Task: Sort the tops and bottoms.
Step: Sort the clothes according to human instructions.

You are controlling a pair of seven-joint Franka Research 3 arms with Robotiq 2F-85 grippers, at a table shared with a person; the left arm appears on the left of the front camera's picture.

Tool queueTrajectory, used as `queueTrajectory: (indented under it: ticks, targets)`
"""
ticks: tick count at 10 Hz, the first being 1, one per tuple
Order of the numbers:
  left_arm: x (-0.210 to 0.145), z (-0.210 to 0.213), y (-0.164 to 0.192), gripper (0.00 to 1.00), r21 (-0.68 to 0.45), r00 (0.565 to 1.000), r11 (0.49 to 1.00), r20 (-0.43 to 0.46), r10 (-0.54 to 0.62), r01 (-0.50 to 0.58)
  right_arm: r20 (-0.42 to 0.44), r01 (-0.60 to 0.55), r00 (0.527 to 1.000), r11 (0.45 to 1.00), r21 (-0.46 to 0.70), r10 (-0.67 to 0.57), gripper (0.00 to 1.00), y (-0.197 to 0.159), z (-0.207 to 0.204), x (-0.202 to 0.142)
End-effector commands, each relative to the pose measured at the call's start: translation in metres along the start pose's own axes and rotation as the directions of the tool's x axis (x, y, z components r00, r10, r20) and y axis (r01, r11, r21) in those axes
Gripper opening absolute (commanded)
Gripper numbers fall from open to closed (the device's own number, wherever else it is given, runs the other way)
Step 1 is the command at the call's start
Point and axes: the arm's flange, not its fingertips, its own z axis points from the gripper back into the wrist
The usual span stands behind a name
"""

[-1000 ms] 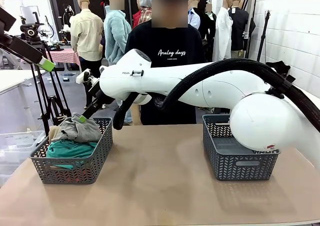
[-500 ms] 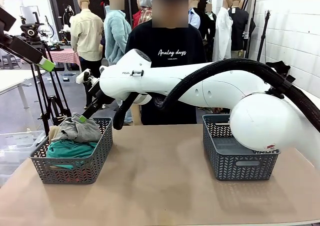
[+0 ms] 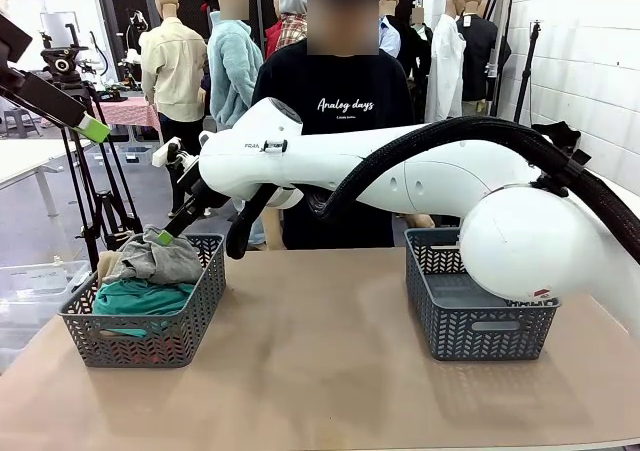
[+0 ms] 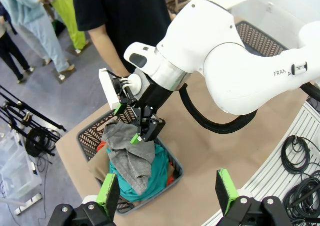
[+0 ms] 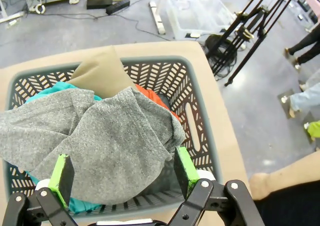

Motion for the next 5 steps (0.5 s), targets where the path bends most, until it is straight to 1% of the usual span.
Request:
queueTrajectory:
  ticks: [1, 5]
  targets:
    - [-0.0002, 0.0007, 0.0015, 1.0, -0.013, 1.0, 1.0, 0.006, 0.001, -0.001, 0.007, -0.001, 1.0, 1.0, -0.001, 0.001, 1.0, -0.0028, -0.0013, 0.0034]
    - [-0.0002, 0.0007, 0.0015, 1.0, -0.013, 1.0, 1.0, 0.006, 0.001, -0.001, 0.007, -0.001, 1.0, 1.0, -0.001, 0.001, 1.0, -0.0028, -0.0013, 0.0034]
